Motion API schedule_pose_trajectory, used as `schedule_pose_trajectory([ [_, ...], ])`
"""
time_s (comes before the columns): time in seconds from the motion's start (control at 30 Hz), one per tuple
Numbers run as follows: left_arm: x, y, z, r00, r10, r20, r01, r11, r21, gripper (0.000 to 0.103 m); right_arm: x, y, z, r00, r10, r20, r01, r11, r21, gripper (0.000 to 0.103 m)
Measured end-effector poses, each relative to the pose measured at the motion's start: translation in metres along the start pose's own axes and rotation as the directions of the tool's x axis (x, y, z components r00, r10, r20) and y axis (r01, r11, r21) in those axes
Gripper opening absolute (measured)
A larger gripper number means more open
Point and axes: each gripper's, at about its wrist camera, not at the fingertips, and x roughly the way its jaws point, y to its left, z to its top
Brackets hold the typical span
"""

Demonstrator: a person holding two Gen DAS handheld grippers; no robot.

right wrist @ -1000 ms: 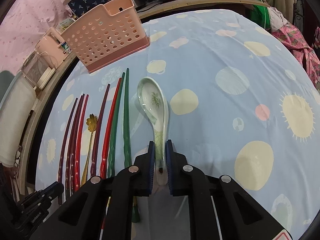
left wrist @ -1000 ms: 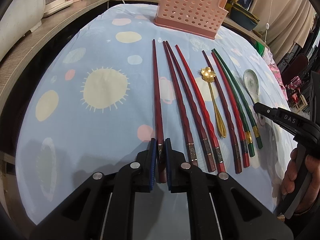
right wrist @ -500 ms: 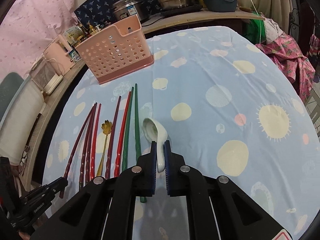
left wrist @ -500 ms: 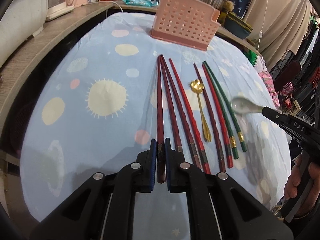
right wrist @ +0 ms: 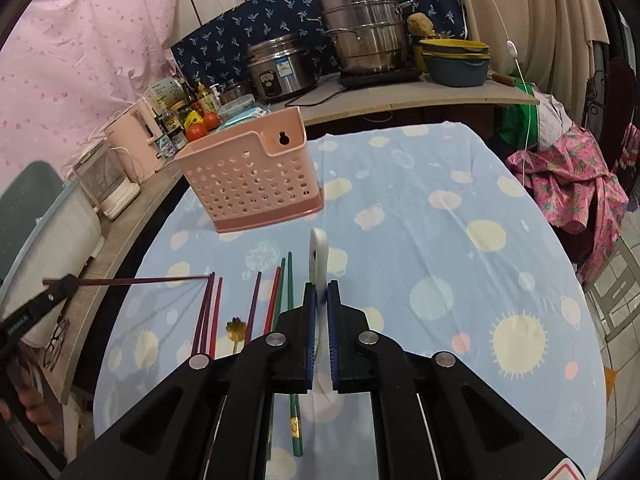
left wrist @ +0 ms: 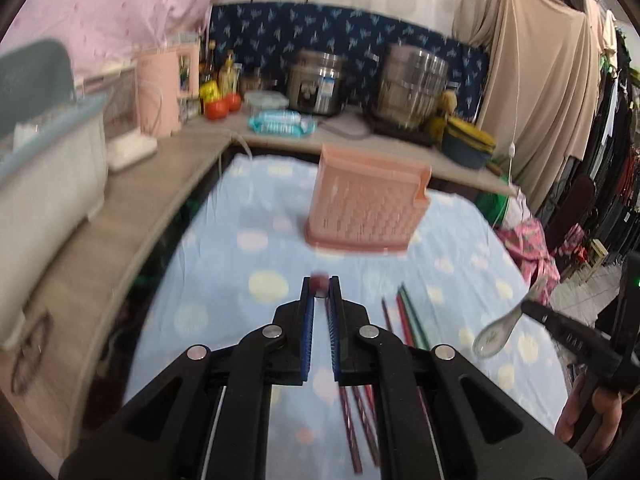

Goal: Organize utensils
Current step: 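Lift both items into the pink holder while both tools open to release them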

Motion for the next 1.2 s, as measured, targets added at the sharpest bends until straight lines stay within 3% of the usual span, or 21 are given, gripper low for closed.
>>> schedule_pose_trajectory([
  [0.37,0.003,-0.019,0.122,0.973,-0.014,0.229,0.001,0.998,0.056,0.007,0.035,0.016,0.077,0.997,0.041,0.066,-0.04,0.999,-0.024,0.006],
  [0.6,0.015,-0.033,0.178,0.924,-0.022,0.381,0.003,0.999,0.051,0.007,0.065,0.024,0.133,0.992,0.047,0.119,-0.045,0.999,-0.02,0.006],
  [0.87,0.069,-0.027,0.197,0.939,-0.01,0.344,0.006,1.0,0.013,0.007,0.11,0.026,0.174,0.991,0.045,0.129,-0.047,0.999,0.017,0.006],
  [1.2,0.119,-0.009,0.174,0.97,0.006,0.241,-0.001,1.0,-0.022,0.007,0.157,0.035,0.17,0.998,0.024,0.061,-0.025,1.0,0.006,0.006],
])
